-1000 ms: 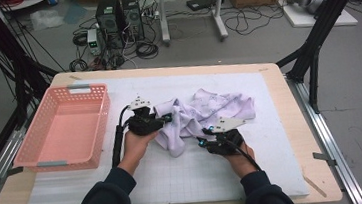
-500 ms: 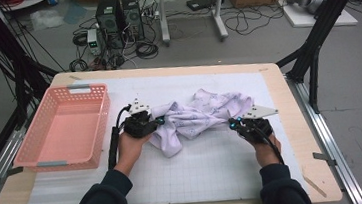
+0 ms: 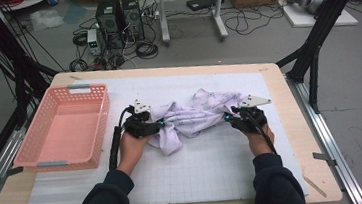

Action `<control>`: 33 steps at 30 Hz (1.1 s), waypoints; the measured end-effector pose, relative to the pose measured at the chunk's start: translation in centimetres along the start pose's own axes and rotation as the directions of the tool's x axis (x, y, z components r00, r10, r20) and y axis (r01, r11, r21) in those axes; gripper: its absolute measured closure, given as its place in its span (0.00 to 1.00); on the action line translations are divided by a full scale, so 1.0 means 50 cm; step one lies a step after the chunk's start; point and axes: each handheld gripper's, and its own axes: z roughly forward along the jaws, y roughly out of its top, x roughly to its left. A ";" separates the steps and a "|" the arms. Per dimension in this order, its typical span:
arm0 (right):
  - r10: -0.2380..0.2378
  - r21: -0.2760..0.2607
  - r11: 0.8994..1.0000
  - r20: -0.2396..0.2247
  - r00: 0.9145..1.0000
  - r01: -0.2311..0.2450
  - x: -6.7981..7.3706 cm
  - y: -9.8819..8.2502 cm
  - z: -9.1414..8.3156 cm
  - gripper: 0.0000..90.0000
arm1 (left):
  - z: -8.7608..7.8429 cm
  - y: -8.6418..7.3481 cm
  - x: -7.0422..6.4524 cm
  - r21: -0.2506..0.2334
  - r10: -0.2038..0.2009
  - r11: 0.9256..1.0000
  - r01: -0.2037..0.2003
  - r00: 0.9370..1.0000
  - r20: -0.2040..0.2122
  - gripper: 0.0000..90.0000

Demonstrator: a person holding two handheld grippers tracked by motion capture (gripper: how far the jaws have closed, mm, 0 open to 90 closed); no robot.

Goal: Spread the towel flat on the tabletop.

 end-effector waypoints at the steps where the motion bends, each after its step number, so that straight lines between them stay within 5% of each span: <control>1: 0.004 -0.012 1.000 -0.004 1.000 -0.005 -0.001 -0.003 -0.010 0.66 | -0.006 0.000 0.001 -0.009 -0.002 1.000 0.002 1.000 0.007 0.48; 7: 0.006 -0.081 0.997 -0.034 0.999 -0.008 0.005 -0.022 -0.080 0.61 | -0.040 -0.014 0.002 -0.057 -0.002 0.998 0.005 0.998 0.063 0.47; 10: 0.004 -0.106 0.994 -0.105 0.994 -0.015 0.018 -0.035 -0.105 0.68 | -0.047 -0.032 0.003 -0.049 0.009 0.999 -0.005 0.998 0.066 0.47; 15: -0.080 -0.083 0.994 -0.190 0.979 0.065 0.062 -0.052 -0.100 0.69 | -0.071 -0.044 -0.017 -0.086 0.052 0.995 -0.045 0.995 0.080 0.47; 19: -0.075 -0.067 0.996 -0.184 0.980 0.064 0.067 -0.054 -0.089 0.68 | -0.075 -0.030 -0.050 -0.099 0.129 0.988 -0.115 0.981 0.146 0.48; 23: -0.053 -0.077 0.996 -0.137 0.989 0.043 0.056 -0.056 -0.097 0.67 | -0.058 -0.006 -0.087 -0.105 0.186 0.980 -0.166 0.959 0.212 0.50; 28: -0.016 -0.081 0.997 -0.072 0.997 0.010 0.030 -0.067 -0.113 0.67 | -0.026 0.019 -0.141 -0.088 0.272 0.962 -0.258 0.925 0.267 0.48; 30: -0.004 -0.081 0.997 -0.060 0.998 -0.001 0.020 -0.073 -0.117 0.67 | -0.001 0.021 -0.157 -0.046 0.307 0.951 -0.307 0.908 0.284 0.46; 33: 0.011 -0.084 0.996 -0.053 0.999 -0.015 0.013 -0.078 -0.120 0.67 | 0.043 0.017 -0.166 0.048 0.302 0.944 -0.327 0.913 0.274 0.43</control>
